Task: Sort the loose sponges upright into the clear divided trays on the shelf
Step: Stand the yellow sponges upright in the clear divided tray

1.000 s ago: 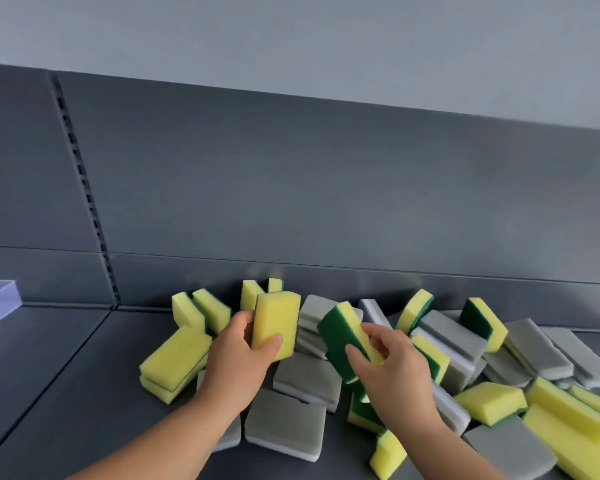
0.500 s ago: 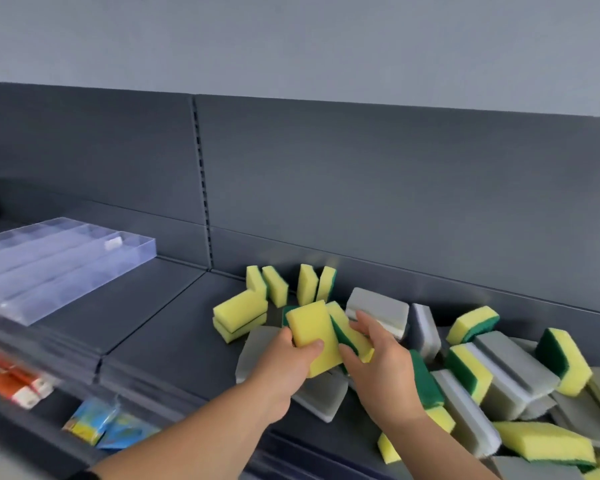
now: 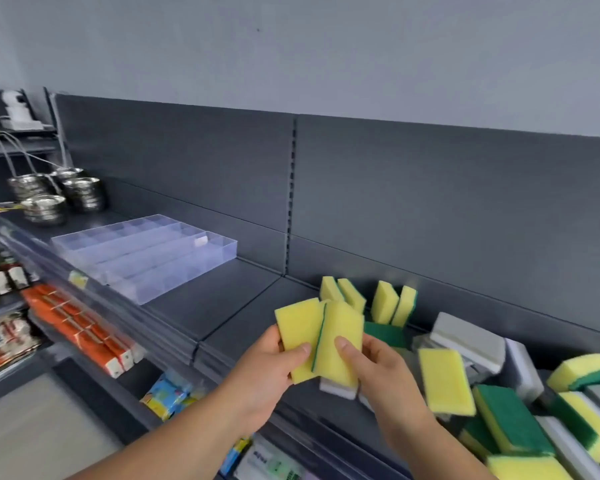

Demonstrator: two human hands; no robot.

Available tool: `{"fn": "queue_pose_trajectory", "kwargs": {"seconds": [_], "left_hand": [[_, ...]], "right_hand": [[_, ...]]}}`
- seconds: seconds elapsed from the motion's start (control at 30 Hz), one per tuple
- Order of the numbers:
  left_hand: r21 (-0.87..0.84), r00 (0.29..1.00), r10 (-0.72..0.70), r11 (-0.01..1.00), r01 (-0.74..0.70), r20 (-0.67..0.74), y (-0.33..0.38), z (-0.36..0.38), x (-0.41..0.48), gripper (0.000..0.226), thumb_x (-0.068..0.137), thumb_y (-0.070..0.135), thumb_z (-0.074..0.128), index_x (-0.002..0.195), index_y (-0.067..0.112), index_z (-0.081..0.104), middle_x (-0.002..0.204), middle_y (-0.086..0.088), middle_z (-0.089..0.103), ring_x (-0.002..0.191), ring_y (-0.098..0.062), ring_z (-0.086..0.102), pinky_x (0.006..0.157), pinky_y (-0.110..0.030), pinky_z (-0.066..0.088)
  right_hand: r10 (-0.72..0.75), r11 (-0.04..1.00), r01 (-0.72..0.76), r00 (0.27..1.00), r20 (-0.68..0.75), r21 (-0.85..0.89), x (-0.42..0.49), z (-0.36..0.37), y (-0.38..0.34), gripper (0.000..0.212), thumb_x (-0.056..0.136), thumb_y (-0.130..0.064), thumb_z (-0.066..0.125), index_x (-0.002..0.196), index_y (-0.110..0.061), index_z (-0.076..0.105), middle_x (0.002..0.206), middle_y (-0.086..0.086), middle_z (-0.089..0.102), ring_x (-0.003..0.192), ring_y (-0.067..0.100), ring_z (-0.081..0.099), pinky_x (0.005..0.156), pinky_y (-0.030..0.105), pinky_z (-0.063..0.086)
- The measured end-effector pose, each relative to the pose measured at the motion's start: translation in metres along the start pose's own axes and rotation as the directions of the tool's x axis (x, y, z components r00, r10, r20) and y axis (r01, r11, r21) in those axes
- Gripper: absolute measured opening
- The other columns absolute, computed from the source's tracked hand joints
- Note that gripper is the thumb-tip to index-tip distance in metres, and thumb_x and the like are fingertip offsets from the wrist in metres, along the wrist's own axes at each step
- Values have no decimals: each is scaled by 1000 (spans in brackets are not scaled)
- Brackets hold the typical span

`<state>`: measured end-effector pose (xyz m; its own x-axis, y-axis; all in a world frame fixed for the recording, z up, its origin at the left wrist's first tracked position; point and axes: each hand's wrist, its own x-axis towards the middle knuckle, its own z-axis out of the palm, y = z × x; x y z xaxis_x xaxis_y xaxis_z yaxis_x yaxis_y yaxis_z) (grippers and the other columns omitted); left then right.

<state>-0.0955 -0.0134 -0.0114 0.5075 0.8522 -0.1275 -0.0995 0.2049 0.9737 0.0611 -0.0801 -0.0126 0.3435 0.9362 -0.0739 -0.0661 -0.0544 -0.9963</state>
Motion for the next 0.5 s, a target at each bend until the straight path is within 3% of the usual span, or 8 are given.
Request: {"fn": "queue_pose_trajectory", "kwargs": {"seconds": [0.1,0.23,0.4,0.5], "left_hand": [[23,999,31,999,-30,-41,16,-55,-8,28,93,12,56,121,18,57,112,-1,71,108,-21,65,103,-46,45],[36,992,37,999,-33,-124,31,-148,-27,26,91,15,61,117,17,60,109,-2,72,104,-21,67,101,-46,47],[45,960,11,999,2,-280,40,-275,-54,22,89,13,63,111,17,63,105,-2,73,101,-23,68,98,-48,49],[26,931,3,1000,8,-365,49,-341,-70,24,89,6,61,111,17,62,105,-1,73,101,-20,68,94,-40,51]], "right_hand": [[84,996,-85,988,131,4,6,58,-3,52,68,-54,66,101,-14,70,90,-4,74,85,13,64,71,29,51],[118,990,-132,968,221,47,16,143,-3,53,68,-48,68,106,-12,70,101,5,74,92,17,67,74,31,49],[141,980,-175,949,281,97,35,253,9,29,81,-26,67,101,-5,68,94,12,75,80,20,71,69,31,55],[137,984,-164,949,283,72,47,313,23,23,84,-15,67,105,-7,66,92,10,75,79,21,72,71,34,54]]}}
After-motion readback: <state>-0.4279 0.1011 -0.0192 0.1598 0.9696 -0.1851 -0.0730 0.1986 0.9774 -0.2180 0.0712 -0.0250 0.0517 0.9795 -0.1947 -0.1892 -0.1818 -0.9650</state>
